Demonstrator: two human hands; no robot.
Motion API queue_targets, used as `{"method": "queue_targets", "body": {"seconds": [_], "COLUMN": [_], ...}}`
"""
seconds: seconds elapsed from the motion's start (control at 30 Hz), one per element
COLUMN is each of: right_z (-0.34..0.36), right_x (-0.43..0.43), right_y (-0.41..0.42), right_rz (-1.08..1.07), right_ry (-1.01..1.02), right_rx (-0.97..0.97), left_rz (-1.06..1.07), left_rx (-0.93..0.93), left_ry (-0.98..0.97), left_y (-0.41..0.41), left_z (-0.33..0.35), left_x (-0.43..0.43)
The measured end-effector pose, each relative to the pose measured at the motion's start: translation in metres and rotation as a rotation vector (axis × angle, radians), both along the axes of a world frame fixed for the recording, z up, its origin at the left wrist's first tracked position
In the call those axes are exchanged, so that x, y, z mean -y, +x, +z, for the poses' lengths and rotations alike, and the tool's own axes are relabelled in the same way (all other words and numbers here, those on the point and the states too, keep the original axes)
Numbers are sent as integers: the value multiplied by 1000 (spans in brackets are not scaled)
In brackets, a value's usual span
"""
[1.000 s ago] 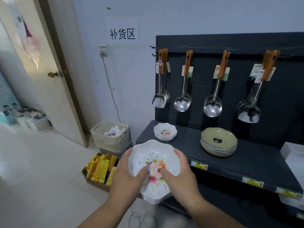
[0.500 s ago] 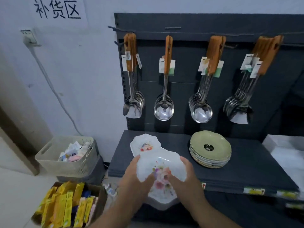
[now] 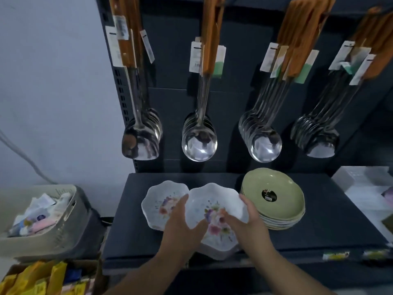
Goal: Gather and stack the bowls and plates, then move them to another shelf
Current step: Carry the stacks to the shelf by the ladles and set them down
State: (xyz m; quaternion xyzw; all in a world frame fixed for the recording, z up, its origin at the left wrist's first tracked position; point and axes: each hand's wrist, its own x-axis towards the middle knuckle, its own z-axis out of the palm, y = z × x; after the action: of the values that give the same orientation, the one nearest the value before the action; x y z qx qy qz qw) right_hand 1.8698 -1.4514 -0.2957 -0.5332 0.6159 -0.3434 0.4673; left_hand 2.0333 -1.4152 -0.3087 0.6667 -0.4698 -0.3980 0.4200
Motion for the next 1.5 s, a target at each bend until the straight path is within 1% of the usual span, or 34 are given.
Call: {"method": "queue_targets", "body": {"seconds": [0.17, 0.37, 0.47, 0.7, 1.0, 1.13, 1.23, 1.37, 1.5], "right_z": [-32, -77, -82, -94, -114, -127, -127, -121, -116], "right_x": [32, 52, 55, 68, 87, 99, 100, 88, 79], "right_y": [-20, -33, -35, -35, -24, -21, -22, -28, -35], "right_rz": [7, -17, 24, 94, 107, 134, 152, 158, 192], "right_ry": [-1, 26, 31, -12, -39, -47, -63, -80, -130], "right_rx": [-56, -47, -14, -15, -7, -16, -64, -88, -154], "left_rz": [-1, 24, 56, 74, 107, 84, 61, -45, -87], "left_rx": [-46, -64, -22, 60, 139, 208, 244, 284, 377], "left_ry": [-5, -30, -24, 0, -19, -19, -27, 13, 2], "left_y": [-32, -48, -49, -50, -47, -47, -47, -42, -39], "left_z": [-26, -61, -75, -89, -92, -94, -96, -99, -96], "left_x": [23, 39, 44, 55, 74, 82, 81, 71, 66]}}
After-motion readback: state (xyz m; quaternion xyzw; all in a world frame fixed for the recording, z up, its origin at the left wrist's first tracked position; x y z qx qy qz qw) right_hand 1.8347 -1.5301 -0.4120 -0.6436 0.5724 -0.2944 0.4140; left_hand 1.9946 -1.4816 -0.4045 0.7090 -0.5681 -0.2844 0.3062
